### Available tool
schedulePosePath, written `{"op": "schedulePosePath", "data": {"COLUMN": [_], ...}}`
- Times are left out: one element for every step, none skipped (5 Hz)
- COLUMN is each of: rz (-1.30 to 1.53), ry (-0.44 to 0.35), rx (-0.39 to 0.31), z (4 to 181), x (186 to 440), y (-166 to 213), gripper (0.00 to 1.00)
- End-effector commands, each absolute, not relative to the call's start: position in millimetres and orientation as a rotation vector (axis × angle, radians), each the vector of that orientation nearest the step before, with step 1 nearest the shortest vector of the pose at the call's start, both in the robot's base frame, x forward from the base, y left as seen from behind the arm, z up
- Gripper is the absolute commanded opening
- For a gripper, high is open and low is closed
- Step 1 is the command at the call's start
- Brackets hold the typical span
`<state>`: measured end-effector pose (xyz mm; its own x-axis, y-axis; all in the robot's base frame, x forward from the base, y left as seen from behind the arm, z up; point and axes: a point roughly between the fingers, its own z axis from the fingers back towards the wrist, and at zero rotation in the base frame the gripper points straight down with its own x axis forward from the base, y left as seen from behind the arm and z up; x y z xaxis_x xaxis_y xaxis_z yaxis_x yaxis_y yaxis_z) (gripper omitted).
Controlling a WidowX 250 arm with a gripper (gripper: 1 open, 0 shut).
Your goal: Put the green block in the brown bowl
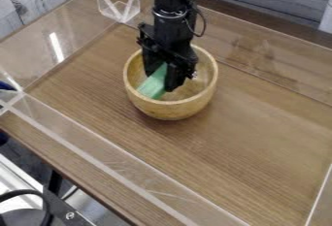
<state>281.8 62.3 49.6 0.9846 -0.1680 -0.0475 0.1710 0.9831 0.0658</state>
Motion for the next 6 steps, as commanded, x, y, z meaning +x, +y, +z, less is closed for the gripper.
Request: {"op": "schedulePosePath", "data": {"rz": [-0.159,-0.156,-0.153,-0.15,-0.147,-0.144], "ry": [0.014,0.019,0.025,0.031,0.036,0.042], "rx": [0.078,0.076,0.074,0.071,0.067,0.064], "z": [55.8,54.0,52.7,51.4,50.1,48.5], "x": [286.8,286.3,285.6,284.9,284.1,283.5], "y": [67.7,68.7,69.6,70.2,70.7,71.2], "gripper": [0.0,0.0,0.0,0.0,0.0,0.0]}}
